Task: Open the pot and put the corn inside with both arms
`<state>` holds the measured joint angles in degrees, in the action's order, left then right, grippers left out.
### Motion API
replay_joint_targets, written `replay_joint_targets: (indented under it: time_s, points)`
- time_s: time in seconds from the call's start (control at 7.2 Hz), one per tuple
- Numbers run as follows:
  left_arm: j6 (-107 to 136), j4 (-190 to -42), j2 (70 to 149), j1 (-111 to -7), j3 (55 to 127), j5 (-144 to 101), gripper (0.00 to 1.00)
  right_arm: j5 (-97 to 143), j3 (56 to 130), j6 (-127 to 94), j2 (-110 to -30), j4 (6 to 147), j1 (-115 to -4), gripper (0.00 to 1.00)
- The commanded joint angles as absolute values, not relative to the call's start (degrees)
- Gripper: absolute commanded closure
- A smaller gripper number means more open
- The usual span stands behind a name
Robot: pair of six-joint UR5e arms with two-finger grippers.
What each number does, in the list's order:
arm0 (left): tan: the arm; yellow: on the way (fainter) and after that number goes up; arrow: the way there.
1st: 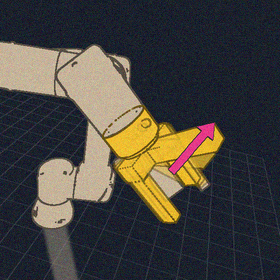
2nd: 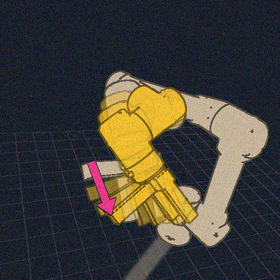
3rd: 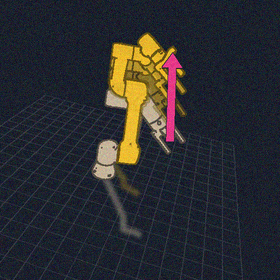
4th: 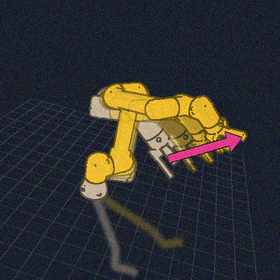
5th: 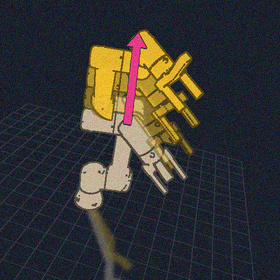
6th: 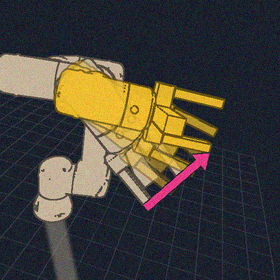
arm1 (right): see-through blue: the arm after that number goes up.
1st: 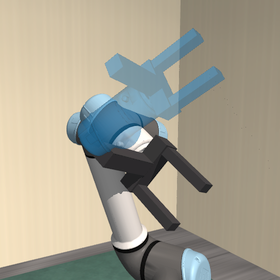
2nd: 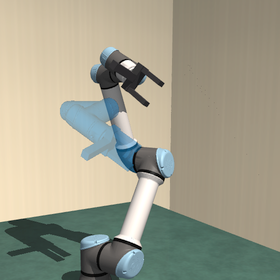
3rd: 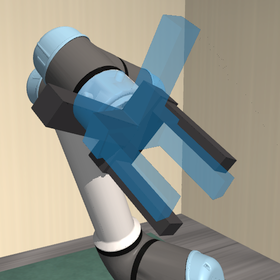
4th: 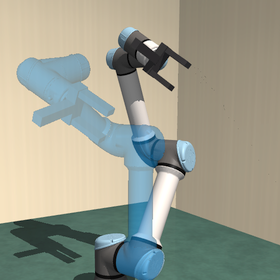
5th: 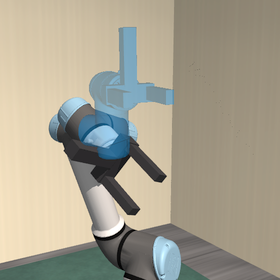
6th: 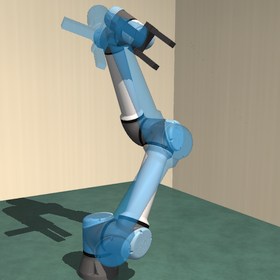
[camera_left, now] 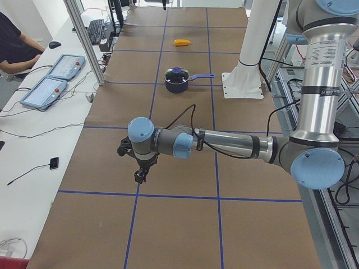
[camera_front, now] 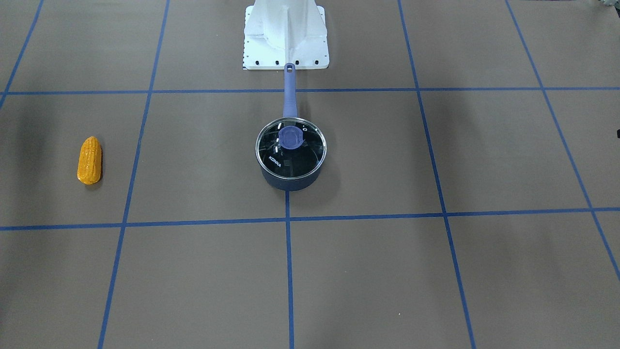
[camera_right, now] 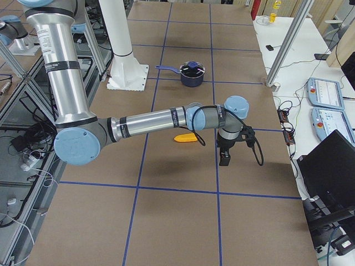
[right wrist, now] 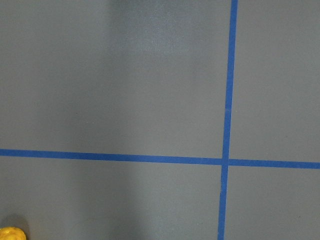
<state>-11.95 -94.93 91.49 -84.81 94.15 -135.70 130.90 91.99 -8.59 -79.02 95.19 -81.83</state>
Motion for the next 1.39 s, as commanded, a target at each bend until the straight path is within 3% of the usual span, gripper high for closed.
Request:
replay_joint_targets:
  time_s: [0.0, 0.56, 0.83, 1.25]
  points:
    - [-11.87, -94.92, 91.49, -84.73, 94.13, -135.7, 0.0, 130.96, 92.63, -8.35, -78.84, 95.19, -81.83, 0.0]
    - [1.89, -93.87, 98.67, -79.84, 96.06, -138.94, 0.0, 130.78, 94.29, -8.44, -78.67, 95.1, -75.71, 0.0]
    - [12.69, -92.04, 106.92, -73.95, 95.98, -138.87, 0.0, 130.69, 99.56, -10.71, -78.31, 95.19, -71.91, 0.0]
    - [21.33, -80.71, 122.39, -67.35, 95.8, -136.95, 0.0, 130.87, 101.42, -11.69, -78.4, 95.19, -69.35, 0.0]
